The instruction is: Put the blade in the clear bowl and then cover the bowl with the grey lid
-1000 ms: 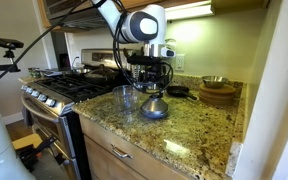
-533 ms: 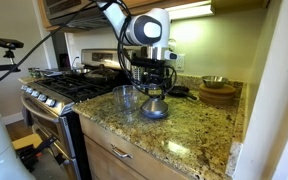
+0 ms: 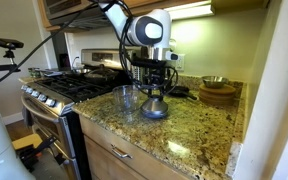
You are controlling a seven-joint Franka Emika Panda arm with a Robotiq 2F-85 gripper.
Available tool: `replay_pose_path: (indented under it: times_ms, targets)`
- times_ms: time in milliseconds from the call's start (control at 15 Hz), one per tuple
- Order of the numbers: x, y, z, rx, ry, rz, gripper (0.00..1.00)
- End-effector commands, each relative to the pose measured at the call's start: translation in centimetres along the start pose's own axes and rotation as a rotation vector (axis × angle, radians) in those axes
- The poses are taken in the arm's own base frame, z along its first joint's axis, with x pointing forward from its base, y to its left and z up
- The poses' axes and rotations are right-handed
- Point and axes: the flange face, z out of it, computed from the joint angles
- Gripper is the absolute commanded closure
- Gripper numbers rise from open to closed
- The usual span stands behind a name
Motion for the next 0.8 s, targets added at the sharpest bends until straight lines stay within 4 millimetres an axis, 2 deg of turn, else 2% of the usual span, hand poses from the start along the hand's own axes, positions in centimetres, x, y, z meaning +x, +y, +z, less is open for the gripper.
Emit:
replay_pose_path:
  times_ms: [0, 67, 133, 733]
  targets:
    - [0.3, 0.3, -0.1, 0.017, 0.008, -0.009, 0.39]
    - [0.3, 0.3, -0.2, 0.016, 0.009, -0.01, 0.61]
    - [0.5, 0.3, -0.4, 0.014, 0.014, -0.012, 0.63]
    - [-0.6, 0.6, -1.4, 0.027, 0.025, -0.074, 0.65]
